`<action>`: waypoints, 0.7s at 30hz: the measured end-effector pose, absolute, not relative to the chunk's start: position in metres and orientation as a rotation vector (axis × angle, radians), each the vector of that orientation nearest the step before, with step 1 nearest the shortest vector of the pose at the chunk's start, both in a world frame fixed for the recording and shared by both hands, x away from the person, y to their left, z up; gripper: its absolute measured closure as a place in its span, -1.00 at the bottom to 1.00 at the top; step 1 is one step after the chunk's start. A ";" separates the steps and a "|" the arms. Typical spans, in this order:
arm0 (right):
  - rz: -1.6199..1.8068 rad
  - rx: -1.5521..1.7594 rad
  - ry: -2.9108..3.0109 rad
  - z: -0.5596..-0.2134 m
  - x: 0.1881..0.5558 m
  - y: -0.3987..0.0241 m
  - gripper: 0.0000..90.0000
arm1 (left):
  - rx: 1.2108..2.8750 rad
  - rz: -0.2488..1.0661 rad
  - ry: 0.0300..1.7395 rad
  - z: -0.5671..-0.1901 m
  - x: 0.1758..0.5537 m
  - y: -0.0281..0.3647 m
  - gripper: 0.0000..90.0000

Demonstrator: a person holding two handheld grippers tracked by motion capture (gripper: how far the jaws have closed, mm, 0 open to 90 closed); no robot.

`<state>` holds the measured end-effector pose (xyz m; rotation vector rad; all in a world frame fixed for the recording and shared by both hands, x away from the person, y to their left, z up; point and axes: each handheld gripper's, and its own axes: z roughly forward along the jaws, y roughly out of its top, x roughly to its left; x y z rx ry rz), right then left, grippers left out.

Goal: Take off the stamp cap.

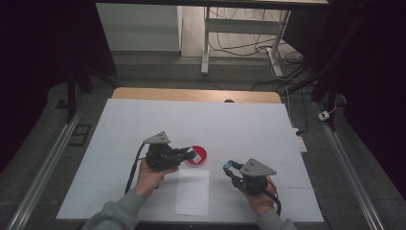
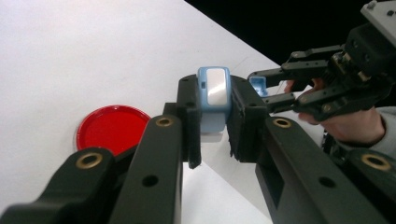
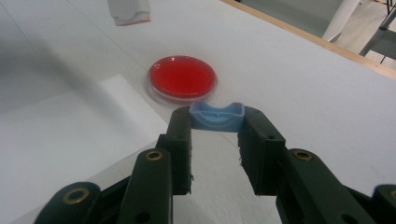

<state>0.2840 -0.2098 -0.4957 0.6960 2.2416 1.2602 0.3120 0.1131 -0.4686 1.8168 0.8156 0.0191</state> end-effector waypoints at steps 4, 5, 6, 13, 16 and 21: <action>1.272 0.735 2.225 -0.494 0.282 -0.225 0.45 | 1.830 0.041 0.811 -0.467 0.313 0.114 0.69; 1.268 0.746 2.219 -0.494 0.281 -0.228 0.45 | 1.836 0.044 0.809 -0.466 0.313 0.115 0.69; 1.268 0.752 2.214 -0.494 0.281 -0.232 0.45 | 1.841 0.047 0.806 -0.466 0.313 0.115 0.69; 1.265 0.789 2.199 -0.494 0.279 -0.250 0.45 | 1.875 0.076 0.791 -0.463 0.315 0.116 0.69; 1.265 0.797 2.197 -0.495 0.278 -0.254 0.45 | 1.879 0.081 0.799 -0.464 0.316 0.118 0.69; 1.260 0.805 2.190 -0.495 0.278 -0.259 0.45 | 1.880 0.089 0.818 -0.466 0.320 0.122 0.69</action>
